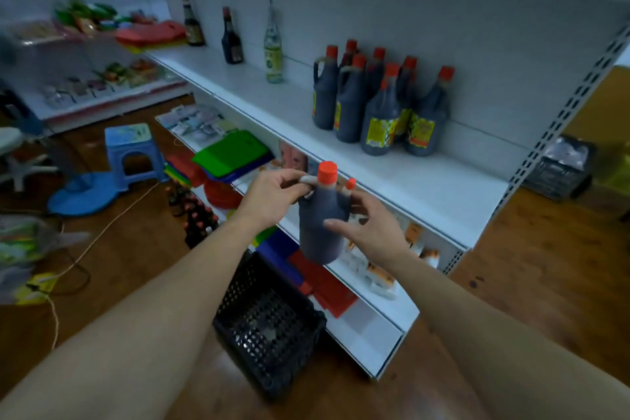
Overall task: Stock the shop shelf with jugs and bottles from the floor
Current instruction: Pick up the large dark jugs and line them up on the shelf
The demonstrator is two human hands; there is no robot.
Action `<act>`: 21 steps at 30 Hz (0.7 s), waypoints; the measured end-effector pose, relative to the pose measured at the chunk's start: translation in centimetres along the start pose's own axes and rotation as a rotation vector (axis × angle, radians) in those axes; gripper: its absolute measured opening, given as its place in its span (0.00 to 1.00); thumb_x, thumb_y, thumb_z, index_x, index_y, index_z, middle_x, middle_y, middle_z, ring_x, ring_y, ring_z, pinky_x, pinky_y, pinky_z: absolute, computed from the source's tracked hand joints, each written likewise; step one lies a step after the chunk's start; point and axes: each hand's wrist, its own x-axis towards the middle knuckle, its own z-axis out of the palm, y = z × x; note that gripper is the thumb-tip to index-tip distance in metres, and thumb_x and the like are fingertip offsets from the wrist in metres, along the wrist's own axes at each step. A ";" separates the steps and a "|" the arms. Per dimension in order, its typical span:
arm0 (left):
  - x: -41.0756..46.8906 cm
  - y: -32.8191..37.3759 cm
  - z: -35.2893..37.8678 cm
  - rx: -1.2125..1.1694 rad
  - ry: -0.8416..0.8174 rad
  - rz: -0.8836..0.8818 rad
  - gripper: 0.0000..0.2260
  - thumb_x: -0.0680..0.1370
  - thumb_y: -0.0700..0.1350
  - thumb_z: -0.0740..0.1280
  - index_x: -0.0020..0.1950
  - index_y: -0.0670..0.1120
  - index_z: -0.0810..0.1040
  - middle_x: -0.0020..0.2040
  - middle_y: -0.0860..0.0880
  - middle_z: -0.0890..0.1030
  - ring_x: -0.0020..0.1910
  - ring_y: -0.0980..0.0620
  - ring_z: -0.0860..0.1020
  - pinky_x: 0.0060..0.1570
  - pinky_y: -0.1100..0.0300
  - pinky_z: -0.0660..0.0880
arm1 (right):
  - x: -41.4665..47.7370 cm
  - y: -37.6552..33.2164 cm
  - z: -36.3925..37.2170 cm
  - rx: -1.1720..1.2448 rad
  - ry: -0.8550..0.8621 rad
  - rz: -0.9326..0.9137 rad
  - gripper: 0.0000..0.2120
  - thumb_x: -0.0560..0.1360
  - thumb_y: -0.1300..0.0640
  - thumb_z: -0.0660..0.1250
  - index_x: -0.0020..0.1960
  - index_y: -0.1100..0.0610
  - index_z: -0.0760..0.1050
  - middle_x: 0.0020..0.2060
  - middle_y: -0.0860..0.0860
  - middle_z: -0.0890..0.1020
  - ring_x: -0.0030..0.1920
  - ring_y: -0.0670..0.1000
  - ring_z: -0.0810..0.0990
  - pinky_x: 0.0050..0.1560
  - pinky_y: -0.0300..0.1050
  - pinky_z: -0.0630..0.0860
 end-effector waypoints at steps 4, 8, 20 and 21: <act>3.9 2.4 -0.1 -0.070 0.014 0.029 0.11 0.75 0.36 0.70 0.43 0.53 0.84 0.37 0.53 0.84 0.38 0.55 0.78 0.42 0.58 0.76 | 3.1 -1.2 -1.2 0.092 0.013 0.009 0.33 0.65 0.52 0.80 0.65 0.48 0.68 0.58 0.45 0.76 0.58 0.46 0.77 0.60 0.43 0.74; 8.0 3.8 1.6 -0.143 -0.013 0.032 0.10 0.75 0.36 0.69 0.46 0.49 0.85 0.35 0.56 0.83 0.35 0.58 0.79 0.42 0.59 0.77 | 6.6 -1.1 -3.2 0.019 0.139 0.031 0.36 0.64 0.49 0.80 0.67 0.50 0.69 0.57 0.43 0.76 0.57 0.46 0.77 0.59 0.46 0.75; 21.3 6.0 10.4 -0.088 -0.130 0.171 0.13 0.75 0.36 0.70 0.42 0.55 0.83 0.40 0.52 0.85 0.45 0.49 0.81 0.57 0.49 0.78 | 14.5 4.5 -10.8 -0.065 0.477 0.144 0.32 0.60 0.40 0.78 0.60 0.45 0.72 0.49 0.43 0.80 0.52 0.49 0.81 0.52 0.50 0.78; 21.8 6.1 11.2 -0.072 -0.133 0.176 0.11 0.75 0.36 0.70 0.43 0.54 0.83 0.42 0.50 0.85 0.46 0.50 0.81 0.57 0.50 0.78 | 14.7 4.9 -11.2 -0.055 0.490 0.158 0.31 0.60 0.41 0.79 0.59 0.45 0.73 0.48 0.42 0.80 0.51 0.49 0.81 0.51 0.50 0.79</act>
